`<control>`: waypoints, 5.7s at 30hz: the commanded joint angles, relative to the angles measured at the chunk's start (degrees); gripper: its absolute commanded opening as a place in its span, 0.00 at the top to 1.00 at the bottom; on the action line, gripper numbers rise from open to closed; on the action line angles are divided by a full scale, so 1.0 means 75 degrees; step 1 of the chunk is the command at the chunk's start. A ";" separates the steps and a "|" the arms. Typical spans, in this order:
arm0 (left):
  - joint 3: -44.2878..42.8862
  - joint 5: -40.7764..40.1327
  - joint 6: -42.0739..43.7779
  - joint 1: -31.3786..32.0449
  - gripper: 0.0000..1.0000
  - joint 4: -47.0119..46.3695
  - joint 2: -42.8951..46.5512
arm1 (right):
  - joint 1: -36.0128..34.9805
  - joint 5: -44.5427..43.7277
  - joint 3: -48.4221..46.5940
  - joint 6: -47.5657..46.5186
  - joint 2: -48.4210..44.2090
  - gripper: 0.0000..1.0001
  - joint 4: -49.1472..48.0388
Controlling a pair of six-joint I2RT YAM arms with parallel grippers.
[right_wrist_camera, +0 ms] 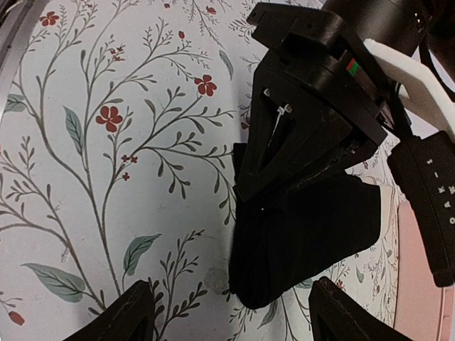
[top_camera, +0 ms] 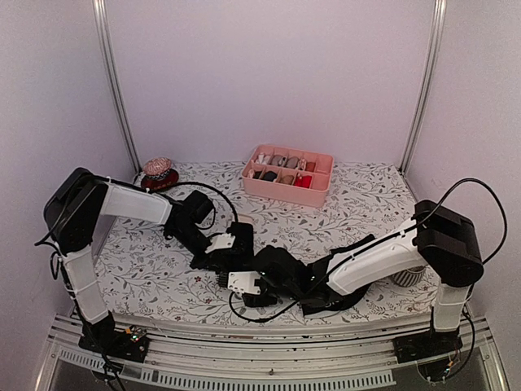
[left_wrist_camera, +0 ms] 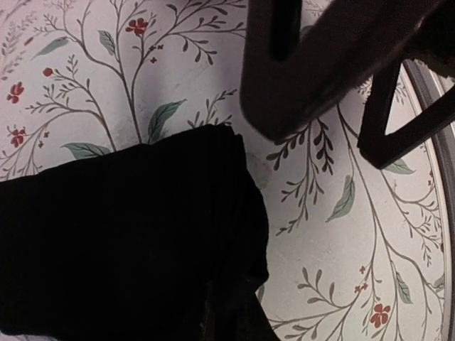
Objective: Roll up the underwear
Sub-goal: Roll the underwear at the center of the board.
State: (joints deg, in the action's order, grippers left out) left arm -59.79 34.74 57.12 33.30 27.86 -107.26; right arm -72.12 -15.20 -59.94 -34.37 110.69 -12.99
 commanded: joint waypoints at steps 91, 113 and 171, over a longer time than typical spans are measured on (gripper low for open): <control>0.4591 -0.3806 0.1139 0.2163 0.53 -0.7340 0.2009 | 0.2398 0.6017 -0.3570 0.4268 0.2586 0.97 0.4498; 0.4547 -0.4076 0.1212 0.1878 0.58 -0.6822 0.1777 | 0.2473 0.6107 -0.3396 0.4141 0.2490 0.97 0.4486; -0.1796 0.0869 -0.0830 -0.0171 0.93 0.2120 -0.1464 | -0.0274 -0.0937 -0.0951 -0.0654 0.0330 0.52 0.1235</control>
State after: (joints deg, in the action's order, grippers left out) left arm -68.55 35.18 52.71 34.72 35.94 -112.86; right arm -74.56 -18.55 -63.90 -32.12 110.24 1.65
